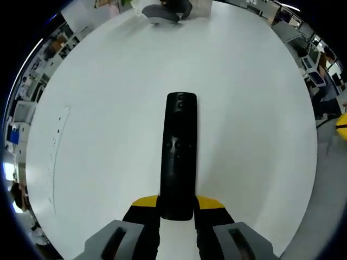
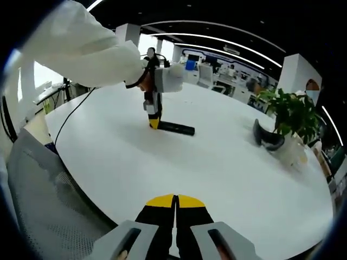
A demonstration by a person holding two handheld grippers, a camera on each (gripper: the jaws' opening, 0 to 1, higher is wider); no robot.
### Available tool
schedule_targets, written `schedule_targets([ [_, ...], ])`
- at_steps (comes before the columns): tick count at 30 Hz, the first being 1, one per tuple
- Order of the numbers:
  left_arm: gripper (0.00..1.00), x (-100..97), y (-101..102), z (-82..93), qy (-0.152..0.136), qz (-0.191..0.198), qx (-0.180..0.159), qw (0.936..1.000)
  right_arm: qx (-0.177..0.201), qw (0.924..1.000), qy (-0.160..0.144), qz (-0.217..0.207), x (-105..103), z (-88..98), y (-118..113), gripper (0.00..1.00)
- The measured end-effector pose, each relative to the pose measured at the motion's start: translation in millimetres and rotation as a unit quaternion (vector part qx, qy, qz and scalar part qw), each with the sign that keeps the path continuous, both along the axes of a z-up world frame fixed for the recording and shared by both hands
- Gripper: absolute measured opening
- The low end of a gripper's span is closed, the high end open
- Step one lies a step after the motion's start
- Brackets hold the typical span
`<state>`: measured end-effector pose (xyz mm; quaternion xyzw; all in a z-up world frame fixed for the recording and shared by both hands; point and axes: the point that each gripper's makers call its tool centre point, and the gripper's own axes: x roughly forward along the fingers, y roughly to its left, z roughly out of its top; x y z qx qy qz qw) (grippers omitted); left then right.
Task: Press the specified remote control buttons in sequence, fully releasing each button before pressing the next.
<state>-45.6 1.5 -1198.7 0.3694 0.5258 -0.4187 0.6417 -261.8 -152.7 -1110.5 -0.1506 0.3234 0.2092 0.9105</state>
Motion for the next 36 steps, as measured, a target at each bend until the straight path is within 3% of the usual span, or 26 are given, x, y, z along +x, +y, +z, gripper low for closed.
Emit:
schedule_targets([
  [20, 0.23, -48.3, -2.0, -0.8, 0.002, 0.019, 0.004, 0.9998, 0.009, 0.9999, -0.012, -0.003, -2.1, 4.7, -1.2, 0.0],
  [36, 0.23, -81.8, -3.3, 0.0, -0.006, 0.022, -0.016, 0.9996, 0.012, 0.9998, -0.012, 0.004, -4.2, 6.2, 4.1, 0.0],
])
